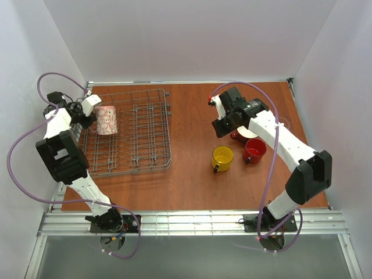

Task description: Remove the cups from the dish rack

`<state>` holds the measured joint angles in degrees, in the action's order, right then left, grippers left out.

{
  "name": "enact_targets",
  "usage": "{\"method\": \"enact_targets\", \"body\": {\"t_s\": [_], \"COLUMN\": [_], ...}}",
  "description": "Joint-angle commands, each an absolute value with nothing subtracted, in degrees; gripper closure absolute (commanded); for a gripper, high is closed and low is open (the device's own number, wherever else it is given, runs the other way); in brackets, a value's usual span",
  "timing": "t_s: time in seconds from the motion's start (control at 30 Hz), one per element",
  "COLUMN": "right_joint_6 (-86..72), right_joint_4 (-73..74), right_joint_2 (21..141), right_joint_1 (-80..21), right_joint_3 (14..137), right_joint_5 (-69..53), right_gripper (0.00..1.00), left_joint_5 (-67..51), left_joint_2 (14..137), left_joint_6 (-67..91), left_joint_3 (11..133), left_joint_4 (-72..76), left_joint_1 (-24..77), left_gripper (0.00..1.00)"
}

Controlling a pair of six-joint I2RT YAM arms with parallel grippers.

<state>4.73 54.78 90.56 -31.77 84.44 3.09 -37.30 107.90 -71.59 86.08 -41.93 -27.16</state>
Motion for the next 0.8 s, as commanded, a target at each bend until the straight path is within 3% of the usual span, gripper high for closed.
{"method": "enact_targets", "body": {"t_s": [0.0,0.2,0.43,0.77], "right_joint_6": [4.04,6.59,9.21,18.73], "right_joint_4": [45.21,22.28,-23.83,-48.50], "right_joint_2": [85.62,82.36,83.05,100.00], "right_joint_1": [-34.88,-42.79,-50.44,-59.15], "right_joint_3": [85.08,81.22,67.34,67.14], "right_joint_5": [3.08,5.45,1.50,4.74], "right_gripper": [0.46,0.46,0.47,0.45], "left_joint_5": [-44.82,-45.00,-45.35,-47.54], "left_joint_2": [100.64,98.70,94.93,87.90], "left_joint_6": [-63.21,-52.48,-42.81,-37.10], "left_joint_3": [87.63,87.63,86.13,82.62], "left_joint_4": [-39.99,-38.76,-38.50,-39.02], "left_joint_1": [-25.67,-22.95,-20.04,-16.44], "left_gripper": [1.00,1.00,1.00,1.00]}}
